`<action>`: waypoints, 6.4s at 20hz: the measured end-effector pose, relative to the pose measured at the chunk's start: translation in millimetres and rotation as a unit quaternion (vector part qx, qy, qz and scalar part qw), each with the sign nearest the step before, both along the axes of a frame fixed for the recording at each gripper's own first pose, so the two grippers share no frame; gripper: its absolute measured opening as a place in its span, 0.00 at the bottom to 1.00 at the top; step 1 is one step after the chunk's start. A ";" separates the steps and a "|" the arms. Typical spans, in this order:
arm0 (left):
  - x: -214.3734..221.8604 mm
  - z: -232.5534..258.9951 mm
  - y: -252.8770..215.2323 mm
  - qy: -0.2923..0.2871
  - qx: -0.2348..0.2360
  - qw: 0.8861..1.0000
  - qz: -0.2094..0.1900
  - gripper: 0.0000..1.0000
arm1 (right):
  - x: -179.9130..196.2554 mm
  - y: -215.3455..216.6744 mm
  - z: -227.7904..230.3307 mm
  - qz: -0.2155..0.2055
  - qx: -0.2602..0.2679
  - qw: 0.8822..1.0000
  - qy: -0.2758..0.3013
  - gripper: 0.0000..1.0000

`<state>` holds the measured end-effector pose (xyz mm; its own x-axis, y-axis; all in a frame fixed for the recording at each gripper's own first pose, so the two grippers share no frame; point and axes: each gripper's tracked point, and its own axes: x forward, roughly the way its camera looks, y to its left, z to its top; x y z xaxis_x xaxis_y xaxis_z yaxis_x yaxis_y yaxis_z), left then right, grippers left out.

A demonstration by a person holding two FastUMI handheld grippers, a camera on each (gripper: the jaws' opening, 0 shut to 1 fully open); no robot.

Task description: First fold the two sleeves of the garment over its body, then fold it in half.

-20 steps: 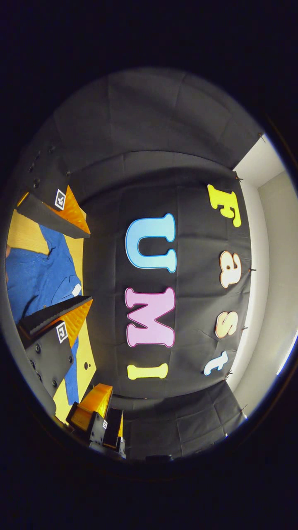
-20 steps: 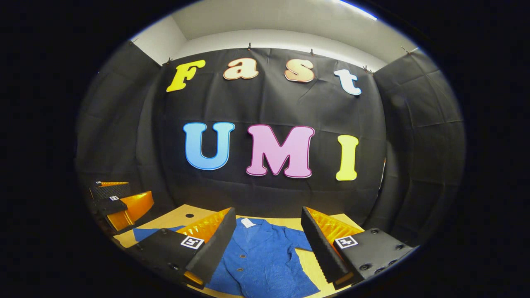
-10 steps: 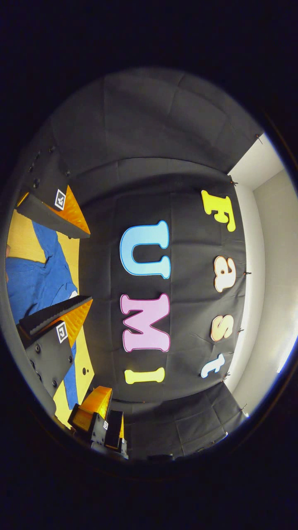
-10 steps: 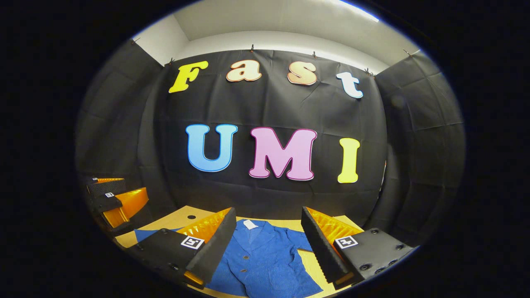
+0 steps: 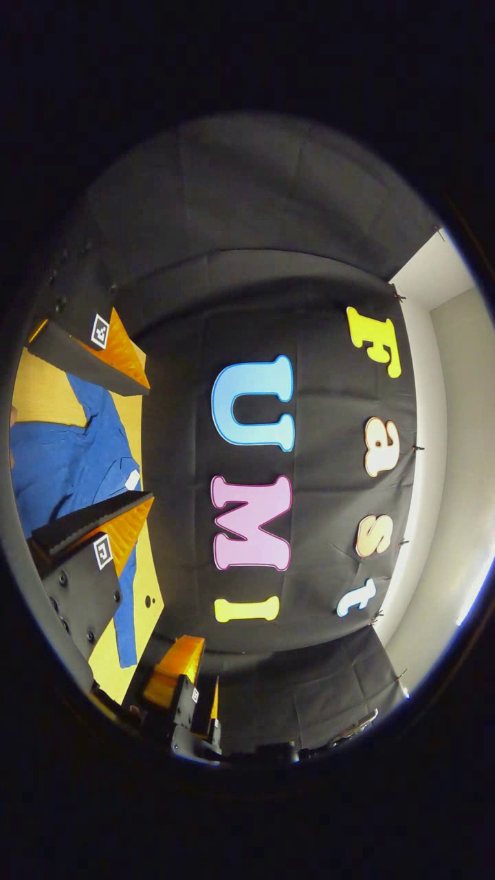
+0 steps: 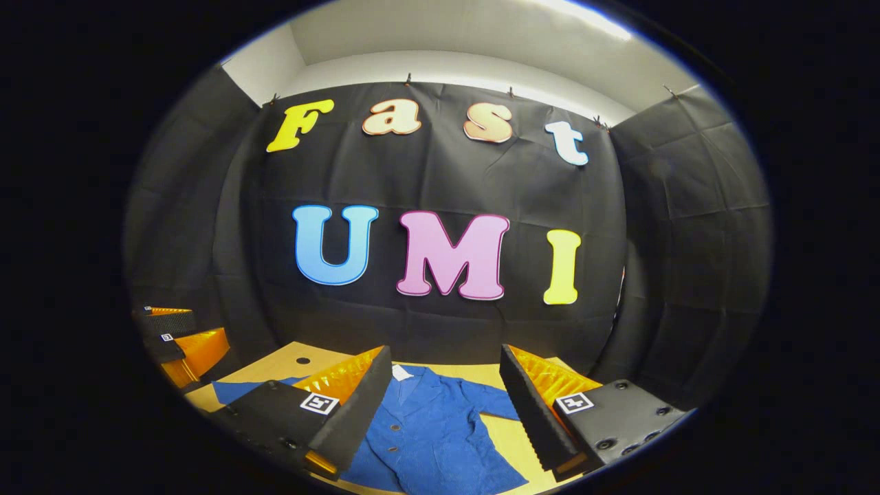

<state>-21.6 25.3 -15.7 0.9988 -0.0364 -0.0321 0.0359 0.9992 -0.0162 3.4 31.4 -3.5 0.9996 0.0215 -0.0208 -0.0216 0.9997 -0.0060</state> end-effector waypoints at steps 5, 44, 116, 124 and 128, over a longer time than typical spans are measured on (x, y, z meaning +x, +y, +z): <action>26.6 5.8 -28.1 -0.004 -0.004 1.000 0.002 0.81 | 34.6 -29.0 -27.0 0.013 -0.012 1.000 0.021 0.99; 108.9 -27.5 -154.8 0.105 0.025 0.994 0.017 0.80 | 188.1 -424.0 -391.0 -0.255 0.176 0.840 0.446 0.13; 95.1 -352.3 270.6 0.421 -0.153 0.854 0.266 0.73 | 97.4 14.6 63.1 0.024 -0.044 0.999 0.017 0.99; 129.7 -351.1 253.0 0.432 -0.152 0.859 0.230 0.02 | 140.5 7.1 39.0 0.043 -0.037 0.998 0.038 0.99; 146.8 -319.9 249.4 0.398 -0.203 0.866 0.226 0.00 | 159.8 -18.2 24.2 0.036 -0.043 0.997 0.048 0.99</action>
<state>125.2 274.7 -335.6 0.5818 0.1823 -0.7927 -0.5411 0.8143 -0.2099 163.2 13.1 20.7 0.9887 0.0873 -0.1222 -0.0983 0.9914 -0.0868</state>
